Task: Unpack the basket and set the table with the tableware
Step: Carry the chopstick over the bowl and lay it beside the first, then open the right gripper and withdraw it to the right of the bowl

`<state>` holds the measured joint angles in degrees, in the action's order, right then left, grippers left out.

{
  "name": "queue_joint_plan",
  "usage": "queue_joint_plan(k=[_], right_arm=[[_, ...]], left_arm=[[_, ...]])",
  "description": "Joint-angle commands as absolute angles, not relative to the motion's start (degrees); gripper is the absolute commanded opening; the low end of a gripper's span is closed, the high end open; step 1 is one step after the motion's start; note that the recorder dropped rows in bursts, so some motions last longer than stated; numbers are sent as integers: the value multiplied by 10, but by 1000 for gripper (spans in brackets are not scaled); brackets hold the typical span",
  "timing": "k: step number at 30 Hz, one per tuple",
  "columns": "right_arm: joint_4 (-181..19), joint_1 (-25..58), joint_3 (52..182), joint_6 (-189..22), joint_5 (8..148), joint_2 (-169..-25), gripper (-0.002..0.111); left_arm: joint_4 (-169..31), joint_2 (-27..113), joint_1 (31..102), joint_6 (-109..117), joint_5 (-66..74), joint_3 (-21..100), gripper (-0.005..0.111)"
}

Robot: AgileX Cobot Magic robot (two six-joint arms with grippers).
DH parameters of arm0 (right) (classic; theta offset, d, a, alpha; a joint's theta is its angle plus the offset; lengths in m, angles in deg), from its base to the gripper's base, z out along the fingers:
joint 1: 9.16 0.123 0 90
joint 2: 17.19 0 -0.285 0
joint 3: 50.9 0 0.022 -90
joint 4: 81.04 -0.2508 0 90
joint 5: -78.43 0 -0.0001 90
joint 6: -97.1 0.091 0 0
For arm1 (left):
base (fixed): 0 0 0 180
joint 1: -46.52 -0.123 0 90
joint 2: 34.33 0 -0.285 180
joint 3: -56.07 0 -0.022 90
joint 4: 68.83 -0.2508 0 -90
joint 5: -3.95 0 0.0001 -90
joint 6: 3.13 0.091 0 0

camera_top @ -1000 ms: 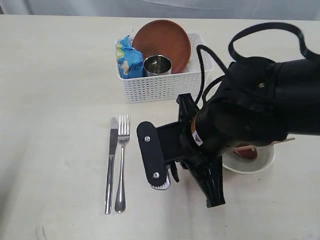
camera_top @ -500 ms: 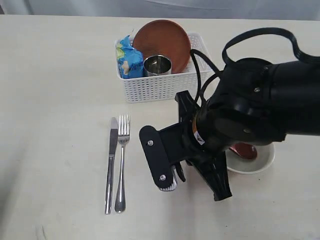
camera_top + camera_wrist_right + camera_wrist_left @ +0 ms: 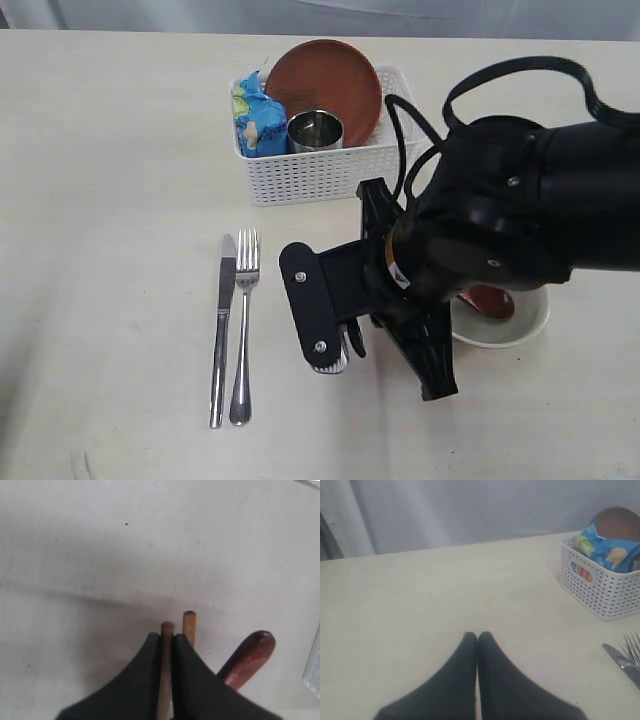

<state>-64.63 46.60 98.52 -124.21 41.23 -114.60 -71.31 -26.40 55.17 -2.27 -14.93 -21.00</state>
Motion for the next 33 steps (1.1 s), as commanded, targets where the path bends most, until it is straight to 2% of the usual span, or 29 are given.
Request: queue_joint_plan(k=[1,17,19,22,24,30,33], right_arm=[[-640,462,984,-1228,410,-1159,-1],[-640,462,984,-1226,419,-1171,-1],[-640,462,984,-1211,419,-1171,6],[-640,462,984,-1206,419,-1171,30],[-638,462,984,-1206,417,-1171,39],[-636,464,984,-1192,410,-1131,31],[-643,464,984,-1135,405,-1070,31]], left_arm=[[-714,-265,551,-25,-144,-211,0],[-714,-265,551,-25,-144,-211,0],[-714,-265,551,-25,-144,-211,0],[-714,-265,551,-25,-144,-211,0],[-714,-265,551,-25,-144,-211,0],[-714,-265,551,-25,-144,-211,0],[-714,-265,551,-25,-144,-211,0]])
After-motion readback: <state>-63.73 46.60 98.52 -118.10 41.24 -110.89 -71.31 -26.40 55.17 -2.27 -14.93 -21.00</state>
